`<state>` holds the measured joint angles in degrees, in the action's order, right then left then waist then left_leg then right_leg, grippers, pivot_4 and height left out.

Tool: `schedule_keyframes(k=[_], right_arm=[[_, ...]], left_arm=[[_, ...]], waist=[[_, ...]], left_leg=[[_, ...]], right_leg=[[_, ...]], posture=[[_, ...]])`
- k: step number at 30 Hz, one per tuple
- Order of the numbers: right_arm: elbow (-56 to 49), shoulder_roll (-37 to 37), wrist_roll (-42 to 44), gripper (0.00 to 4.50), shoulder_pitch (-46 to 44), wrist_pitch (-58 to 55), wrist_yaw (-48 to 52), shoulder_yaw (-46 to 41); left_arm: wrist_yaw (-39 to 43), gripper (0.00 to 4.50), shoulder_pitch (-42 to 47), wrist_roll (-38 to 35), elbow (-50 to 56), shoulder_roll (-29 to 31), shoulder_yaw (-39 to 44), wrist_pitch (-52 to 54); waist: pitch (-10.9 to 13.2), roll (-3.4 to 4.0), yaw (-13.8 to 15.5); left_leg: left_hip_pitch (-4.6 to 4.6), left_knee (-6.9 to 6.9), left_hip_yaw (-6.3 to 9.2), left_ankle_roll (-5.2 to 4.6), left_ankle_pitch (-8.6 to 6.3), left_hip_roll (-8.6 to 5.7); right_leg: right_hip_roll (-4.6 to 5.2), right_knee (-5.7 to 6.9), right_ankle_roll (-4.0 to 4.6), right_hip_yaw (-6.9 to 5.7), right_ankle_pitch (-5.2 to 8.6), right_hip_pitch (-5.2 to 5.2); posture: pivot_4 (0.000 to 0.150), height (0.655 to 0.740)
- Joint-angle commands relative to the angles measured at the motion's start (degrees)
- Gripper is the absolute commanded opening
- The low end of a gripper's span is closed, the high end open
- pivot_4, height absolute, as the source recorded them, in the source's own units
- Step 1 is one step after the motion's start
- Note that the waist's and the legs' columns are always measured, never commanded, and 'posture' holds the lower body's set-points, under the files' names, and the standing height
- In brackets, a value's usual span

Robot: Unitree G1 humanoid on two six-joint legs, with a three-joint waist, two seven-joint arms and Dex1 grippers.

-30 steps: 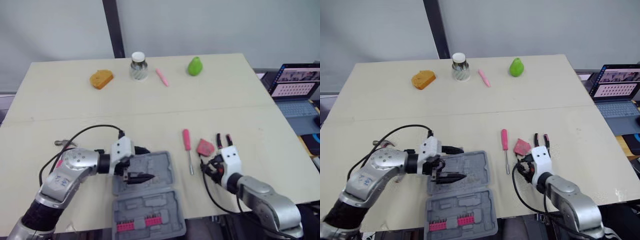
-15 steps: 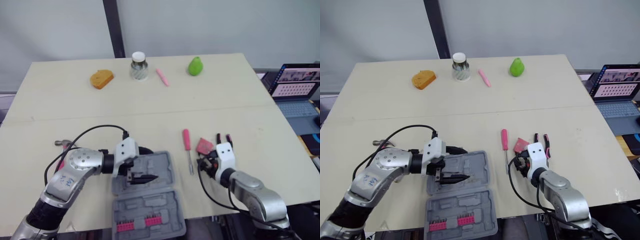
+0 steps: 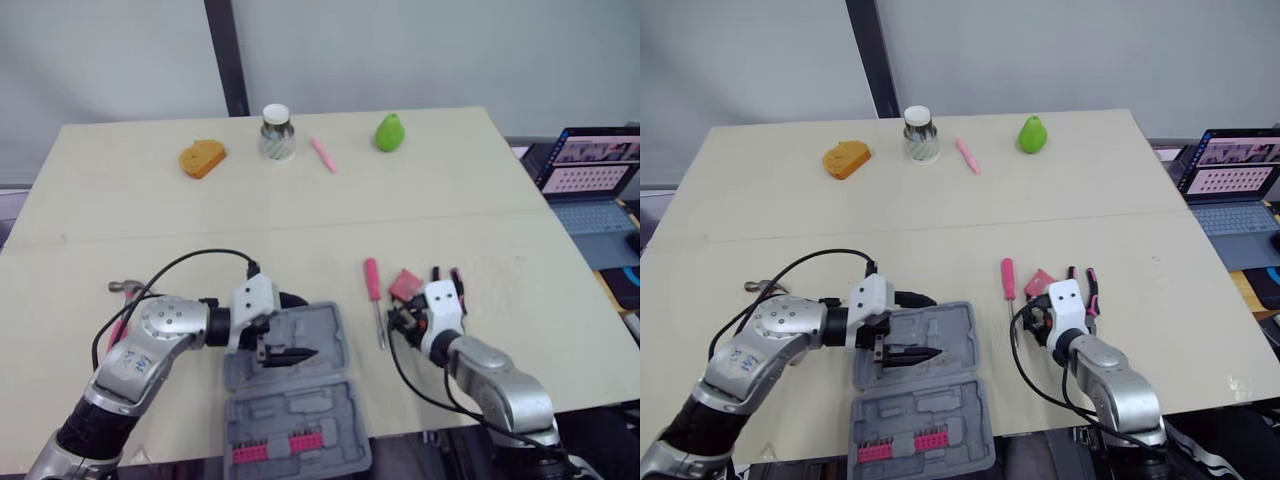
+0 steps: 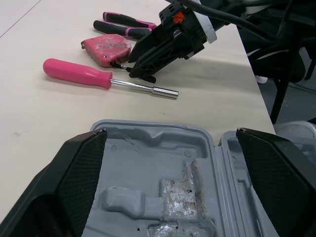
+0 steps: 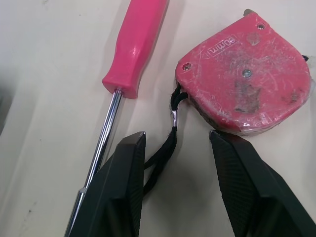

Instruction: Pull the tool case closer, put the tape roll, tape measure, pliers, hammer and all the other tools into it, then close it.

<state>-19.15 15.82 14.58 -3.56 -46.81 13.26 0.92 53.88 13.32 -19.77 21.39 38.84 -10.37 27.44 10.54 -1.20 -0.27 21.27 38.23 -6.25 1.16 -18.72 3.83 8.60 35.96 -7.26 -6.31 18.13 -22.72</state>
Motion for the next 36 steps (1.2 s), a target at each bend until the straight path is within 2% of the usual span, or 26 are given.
schedule_keyframes(k=[1,2,3,6,16,26,36], right_arm=[[1.78,-1.20,-0.97,2.20,0.65,0.19,-1.38,0.34],[2.07,-1.36,-1.21,1.67,0.64,0.34,-1.48,0.28],[2.29,-1.46,-1.44,1.38,0.65,0.49,-1.49,0.24],[2.42,-1.68,-1.94,0.03,0.69,0.48,-1.47,0.15],[-1.13,0.41,-0.66,0.03,3.37,-0.94,1.02,-1.25],[-13.62,7.67,3.94,0.03,15.08,-5.50,6.26,-3.64],[-20.78,7.59,6.77,0.03,26.50,-6.67,5.49,-4.90]], left_arm=[[0.06,4.50,0.19,-0.01,1.47,-0.32,-0.30,-0.28],[0.06,4.50,0.14,0.00,1.55,-0.30,-0.32,-0.31],[0.05,4.50,0.13,-0.03,1.62,-0.30,-0.33,-0.29],[-0.05,4.50,0.30,-0.05,1.66,-0.38,-0.41,-0.19],[-0.15,4.50,0.89,0.12,1.97,-0.95,-1.41,0.53],[5.77,4.50,-2.71,2.95,1.20,4.87,-3.97,-3.78],[7.73,4.50,-5.46,2.23,3.11,6.40,-3.41,-3.76]], waist=[[-0.01,-0.01,-0.02],[-0.01,-0.01,-0.03],[-0.01,-0.01,-0.03],[-0.01,-0.02,-0.05],[-0.01,-0.02,0.09],[-0.01,-0.02,0.24],[-0.01,-0.02,0.34]], left_leg=[[0.00,0.00,0.00,0.00,0.00,0.00],[-0.01,0.00,0.00,0.00,0.00,0.00],[-0.01,0.00,-0.01,0.00,0.00,0.00],[-0.01,0.00,0.00,0.00,0.00,0.00],[-0.01,-0.02,0.00,0.00,0.00,0.01],[0.02,-0.04,0.00,-0.06,-0.04,0.00],[0.00,-0.05,0.04,-0.07,-0.04,0.00]], right_leg=[[0.00,0.00,0.00,0.00,0.00,0.00],[0.00,0.00,0.00,0.00,0.00,0.00],[0.00,0.00,0.00,0.01,0.00,0.00],[0.00,0.00,0.00,0.01,0.00,0.00],[-0.01,0.00,0.00,0.01,0.00,0.01],[-0.01,-0.14,0.01,0.01,0.00,0.01],[-0.01,-0.23,0.04,0.01,0.02,0.02]], posture=[[0.150,0.7400],[0.150,0.7400],[0.150,0.7400],[0.150,0.7400],[0.150,0.7400],[0.150,0.7400],[0.150,0.7400]])
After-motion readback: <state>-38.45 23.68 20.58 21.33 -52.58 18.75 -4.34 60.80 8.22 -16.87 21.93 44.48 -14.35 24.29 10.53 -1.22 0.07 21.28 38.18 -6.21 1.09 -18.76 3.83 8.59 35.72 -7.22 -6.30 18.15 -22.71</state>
